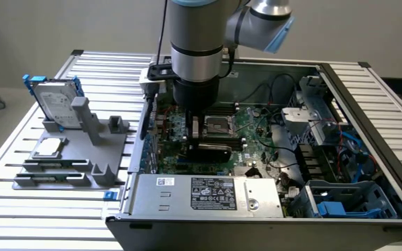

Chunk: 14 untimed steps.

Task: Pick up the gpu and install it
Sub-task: 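Press down on the gpu until it lock into place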

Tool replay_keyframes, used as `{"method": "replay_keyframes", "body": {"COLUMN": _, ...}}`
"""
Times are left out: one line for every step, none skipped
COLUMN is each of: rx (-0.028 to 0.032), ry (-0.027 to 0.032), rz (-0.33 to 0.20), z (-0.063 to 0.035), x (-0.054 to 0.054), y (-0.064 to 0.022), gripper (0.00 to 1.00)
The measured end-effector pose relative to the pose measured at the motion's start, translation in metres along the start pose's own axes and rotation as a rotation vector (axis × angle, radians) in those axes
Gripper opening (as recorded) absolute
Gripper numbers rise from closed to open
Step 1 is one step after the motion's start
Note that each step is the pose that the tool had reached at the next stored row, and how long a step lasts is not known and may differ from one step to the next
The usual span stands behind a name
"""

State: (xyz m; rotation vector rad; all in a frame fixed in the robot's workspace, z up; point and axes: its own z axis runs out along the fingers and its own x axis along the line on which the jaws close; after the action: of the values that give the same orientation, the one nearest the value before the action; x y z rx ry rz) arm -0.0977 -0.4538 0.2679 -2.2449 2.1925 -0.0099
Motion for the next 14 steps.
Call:
{"method": "replay_keyframes", "body": {"rx": -0.0008, "ry": 0.0010, "rz": 0.000, "z": -0.0018, "x": 0.0001, "y": 0.0000, "gripper": 0.11}}
{"method": "replay_keyframes", "body": {"rx": -0.0014, "ry": 0.0019, "rz": 0.000, "z": -0.0035, "x": 0.0002, "y": -0.0001, "gripper": 0.11}}
{"method": "replay_keyframes", "body": {"rx": -0.0016, "ry": 0.0016, "rz": 0.000, "z": -0.0049, "x": 0.0002, "y": 0.0000, "gripper": 0.11}}
{"method": "replay_keyframes", "body": {"rx": -0.0019, "ry": 0.0018, "rz": 0.000, "z": -0.0061, "x": 0.0002, "y": 0.0000, "gripper": 0.11}}
{"method": "replay_keyframes", "body": {"rx": -0.0019, "ry": 0.0018, "rz": 0.000, "z": -0.0063, "x": 0.0002, "y": 0.0001, "gripper": 0.11}}
{"method": "replay_keyframes", "body": {"rx": -0.0019, "ry": 0.0017, "rz": 0.000, "z": -0.0063, "x": 0.0001, "y": 0.0003, "gripper": 0.11}}
{"method": "replay_keyframes", "body": {"rx": -0.0019, "ry": 0.0017, "rz": 0.000, "z": -0.0063, "x": 0.0001, "y": 0.0007, "gripper": 0.11}}
{"method": "replay_keyframes", "body": {"rx": -0.0021, "ry": 0.0019, "rz": 0.000, "z": -0.0065, "x": 0.0001, "y": 0.0015, "gripper": 0.11}}
{"method": "replay_keyframes", "body": {"rx": -0.0022, "ry": 0.0018, "rz": 0.000, "z": -0.0064, "x": 0.0001, "y": 0.0025, "gripper": 0.11}}
{"method": "replay_keyframes", "body": {"rx": -0.0029, "ry": 0.0019, "rz": 0.000, "z": -0.0065, "x": 0.0001, "y": 0.0032, "gripper": 0.11}}
{"method": "replay_keyframes", "body": {"rx": -0.0035, "ry": 0.0018, "rz": 0.000, "z": -0.0064, "x": 0.0000, "y": 0.0037, "gripper": 0.11}}
{"method": "replay_keyframes", "body": {"rx": -0.0044, "ry": 0.0018, "rz": 0.000, "z": -0.0065, "x": 0.0000, "y": 0.0043, "gripper": 0.11}}
{"method": "replay_keyframes", "body": {"rx": -0.0053, "ry": 0.0017, "rz": 0.000, "z": -0.0065, "x": 0.0000, "y": 0.0047, "gripper": 0.11}}
{"method": "replay_keyframes", "body": {"rx": -0.0063, "ry": 0.0018, "rz": 0.000, "z": -0.0066, "x": 0.0001, "y": 0.0051, "gripper": 0.11}}
